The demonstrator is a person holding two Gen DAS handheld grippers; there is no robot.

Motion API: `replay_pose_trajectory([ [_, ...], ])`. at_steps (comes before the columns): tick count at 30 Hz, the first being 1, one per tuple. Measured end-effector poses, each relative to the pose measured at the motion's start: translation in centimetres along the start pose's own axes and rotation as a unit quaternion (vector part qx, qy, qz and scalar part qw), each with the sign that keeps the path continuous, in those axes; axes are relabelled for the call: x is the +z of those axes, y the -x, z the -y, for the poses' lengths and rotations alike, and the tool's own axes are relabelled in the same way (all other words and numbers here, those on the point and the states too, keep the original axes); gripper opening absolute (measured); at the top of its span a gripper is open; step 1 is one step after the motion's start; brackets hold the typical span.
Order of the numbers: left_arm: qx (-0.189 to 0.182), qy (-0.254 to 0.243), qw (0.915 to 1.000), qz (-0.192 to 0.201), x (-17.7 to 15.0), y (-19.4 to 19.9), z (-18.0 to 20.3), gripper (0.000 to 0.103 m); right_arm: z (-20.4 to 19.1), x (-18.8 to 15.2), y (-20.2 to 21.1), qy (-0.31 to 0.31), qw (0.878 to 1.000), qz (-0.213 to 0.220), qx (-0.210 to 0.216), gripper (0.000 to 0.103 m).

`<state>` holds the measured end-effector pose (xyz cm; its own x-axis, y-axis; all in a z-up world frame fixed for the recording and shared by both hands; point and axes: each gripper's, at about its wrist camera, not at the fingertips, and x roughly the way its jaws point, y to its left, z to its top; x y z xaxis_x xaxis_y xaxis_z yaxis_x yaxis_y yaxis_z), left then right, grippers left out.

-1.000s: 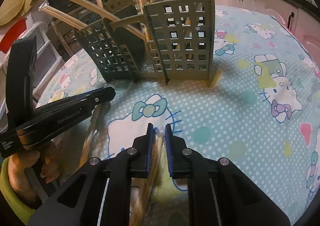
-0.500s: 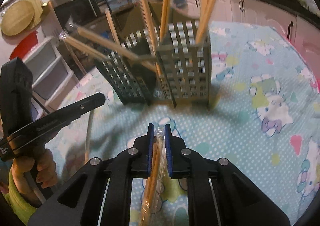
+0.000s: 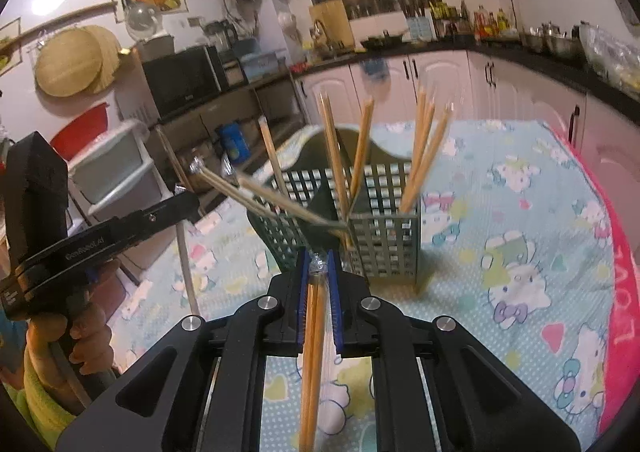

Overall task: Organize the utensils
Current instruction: 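Lift both held chopsticks up and carry them over the basket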

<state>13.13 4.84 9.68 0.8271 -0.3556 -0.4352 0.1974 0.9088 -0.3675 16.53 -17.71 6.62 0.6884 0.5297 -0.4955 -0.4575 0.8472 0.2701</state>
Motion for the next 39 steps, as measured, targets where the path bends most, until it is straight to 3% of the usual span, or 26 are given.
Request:
replay_pose_trajectory([
  [8,-0.004,-0.009,0.9995,0.031,1.9,1.7,0.8,0.005,-0.6,2.2,2.4,0.008,0.999,0.049,0.007,0.009],
  [17,0.019,-0.014,0.9961,0.086,5.2,2.9,1.4,0.005,-1.0,5.4,3.9,0.021,0.995,0.098,0.009,0.009],
  [28,0.074,-0.017,0.9832,0.166,9.8,3.4,1.8,0.005,-1.3,9.1,5.1,0.033,0.989,0.141,0.01,0.009],
  [39,0.127,-0.027,0.9644,0.23,12.5,1.9,2.9,0.005,-1.5,12.0,5.7,0.047,0.983,0.178,0.001,0.009],
])
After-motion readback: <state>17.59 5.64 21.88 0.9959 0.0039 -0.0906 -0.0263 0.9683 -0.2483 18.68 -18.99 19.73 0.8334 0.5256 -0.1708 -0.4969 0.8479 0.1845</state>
